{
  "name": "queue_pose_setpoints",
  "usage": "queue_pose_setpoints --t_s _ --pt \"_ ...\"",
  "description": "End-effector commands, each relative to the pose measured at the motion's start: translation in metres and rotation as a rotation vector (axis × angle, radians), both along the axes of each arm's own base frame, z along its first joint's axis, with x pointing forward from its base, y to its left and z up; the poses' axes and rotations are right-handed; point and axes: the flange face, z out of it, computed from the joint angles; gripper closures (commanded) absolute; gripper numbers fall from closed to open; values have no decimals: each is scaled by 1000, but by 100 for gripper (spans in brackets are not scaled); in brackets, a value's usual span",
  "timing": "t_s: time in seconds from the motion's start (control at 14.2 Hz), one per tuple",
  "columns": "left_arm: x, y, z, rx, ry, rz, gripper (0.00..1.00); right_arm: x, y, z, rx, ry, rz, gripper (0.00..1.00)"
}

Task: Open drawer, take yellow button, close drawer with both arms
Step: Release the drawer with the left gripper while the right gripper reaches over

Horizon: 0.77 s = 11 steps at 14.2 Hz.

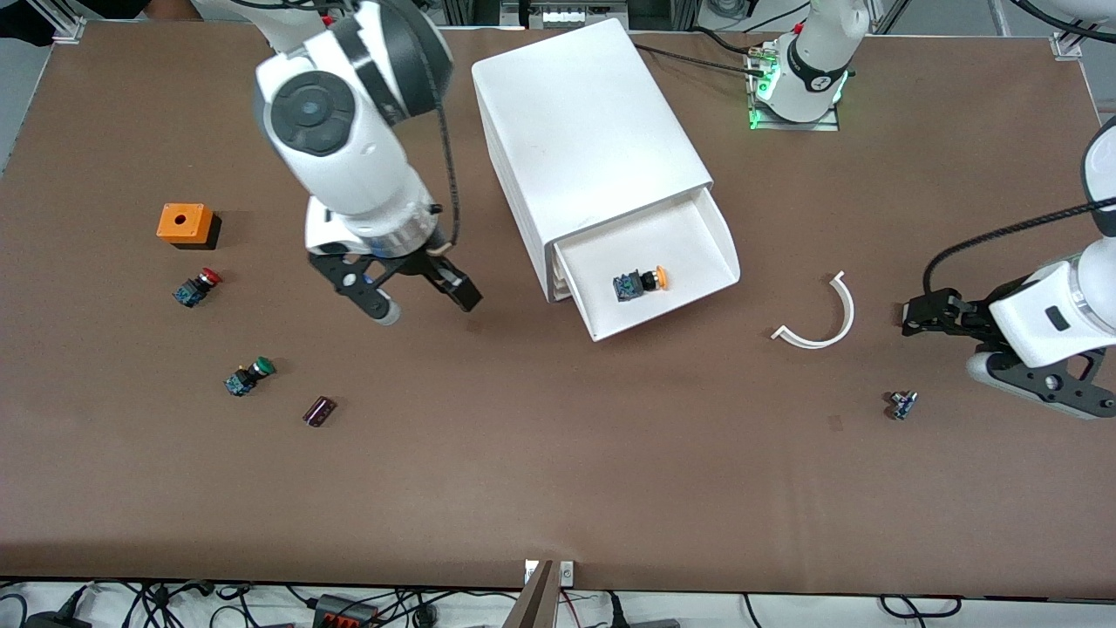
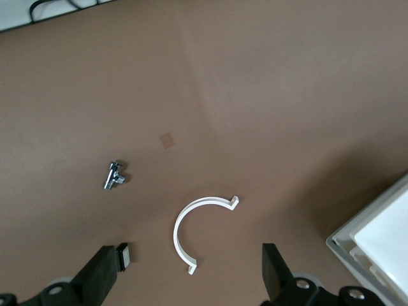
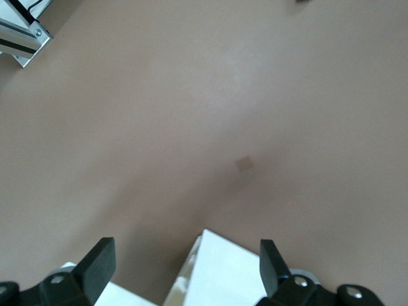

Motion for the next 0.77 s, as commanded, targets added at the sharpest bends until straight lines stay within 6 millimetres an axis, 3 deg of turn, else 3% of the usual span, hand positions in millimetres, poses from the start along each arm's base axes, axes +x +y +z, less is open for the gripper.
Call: queue_pose_setpoints --t_s 0.0,0.14,0.28,0.49,0.7 --pt "-6 -4 26 11 -34 60 0 5 34 0 28 -10 -145 0" --pt "-20 -9 44 -3 -23 60 0 0 62 0 57 -19 -243 0" --pt "-28 -9 46 4 18 73 0 -5 79 -2 98 -17 -338 0" --pt "-28 -5 45 14 20 81 0 -5 89 0 196 22 -501 0" --pt "-28 -5 45 13 21 82 0 -16 105 -1 209 34 -531 0"
